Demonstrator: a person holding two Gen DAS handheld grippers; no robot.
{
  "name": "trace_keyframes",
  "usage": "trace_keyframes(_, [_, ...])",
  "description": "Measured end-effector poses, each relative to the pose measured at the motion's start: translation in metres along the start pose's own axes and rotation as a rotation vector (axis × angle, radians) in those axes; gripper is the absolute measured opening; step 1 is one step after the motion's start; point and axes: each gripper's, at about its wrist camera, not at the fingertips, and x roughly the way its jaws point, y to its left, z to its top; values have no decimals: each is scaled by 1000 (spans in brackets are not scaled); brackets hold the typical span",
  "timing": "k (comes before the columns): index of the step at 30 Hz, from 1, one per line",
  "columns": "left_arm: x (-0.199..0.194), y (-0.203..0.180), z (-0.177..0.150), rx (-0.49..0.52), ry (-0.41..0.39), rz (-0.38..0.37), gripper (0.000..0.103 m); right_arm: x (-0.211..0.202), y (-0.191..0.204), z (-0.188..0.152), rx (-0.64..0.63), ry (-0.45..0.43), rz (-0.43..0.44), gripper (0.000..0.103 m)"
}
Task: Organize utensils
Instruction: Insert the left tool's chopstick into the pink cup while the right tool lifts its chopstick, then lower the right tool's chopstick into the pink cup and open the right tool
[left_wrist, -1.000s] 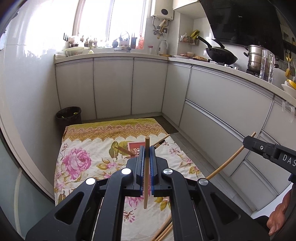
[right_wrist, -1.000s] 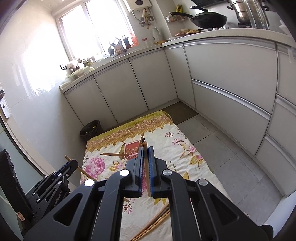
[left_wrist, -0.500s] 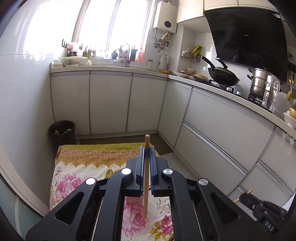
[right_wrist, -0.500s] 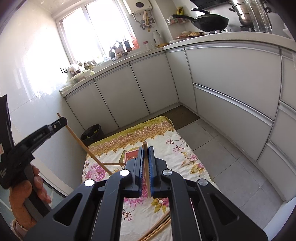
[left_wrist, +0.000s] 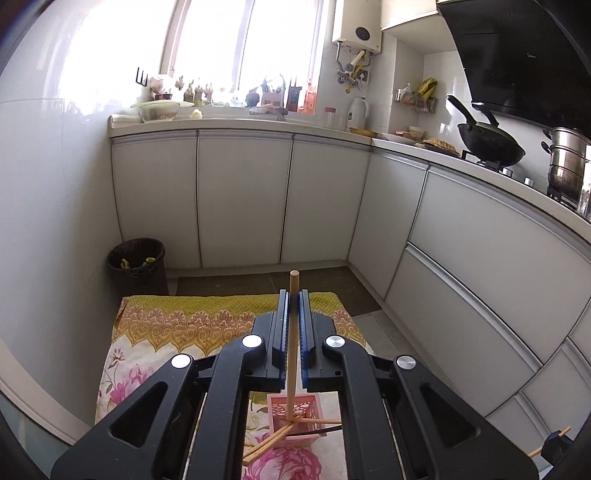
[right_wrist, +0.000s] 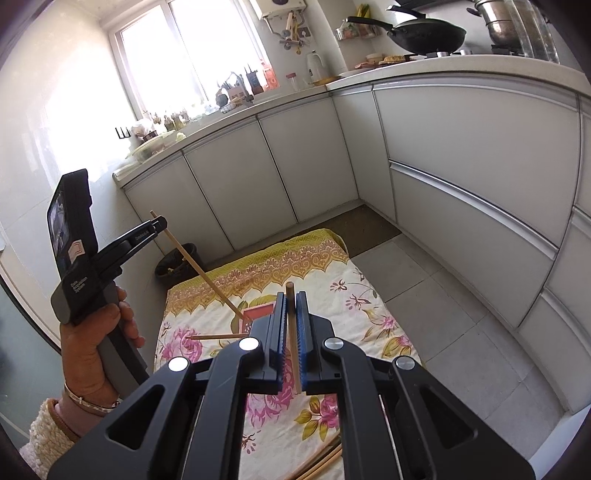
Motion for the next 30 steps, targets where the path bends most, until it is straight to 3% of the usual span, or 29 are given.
trace_keyframes(8, [43,4,-23,-22,64,21,6,16,-2,2,-2,19,-10,5])
trace_keyframes(9, [45,5,-24,-23,75,18,10,16,-3,3,0,18,-12,5])
trace_keyframes(10, [45,5,-24,-26,80,19,26,16,-3,4,2,18,-13,5])
trace_keyframes(11, [41,7,-23,-33,71,10,42,16,-3,5,5,17,-13,5])
trace_keyframes(14, [21,9,-16,-42,14,10,57,15,-1,7,9,12,-6,5])
trace_keyframes(17, [-5,15,-7,-62,-23,-4,62,14,6,12,11,4,17,5])
trace_keyframes(23, [-71,38,-7,-87,-121,38,73,9,33,38,6,-61,70,5])
trace_keyframes(30, [-107,81,-41,-151,-111,88,74,39,68,69,1,-125,96,5])
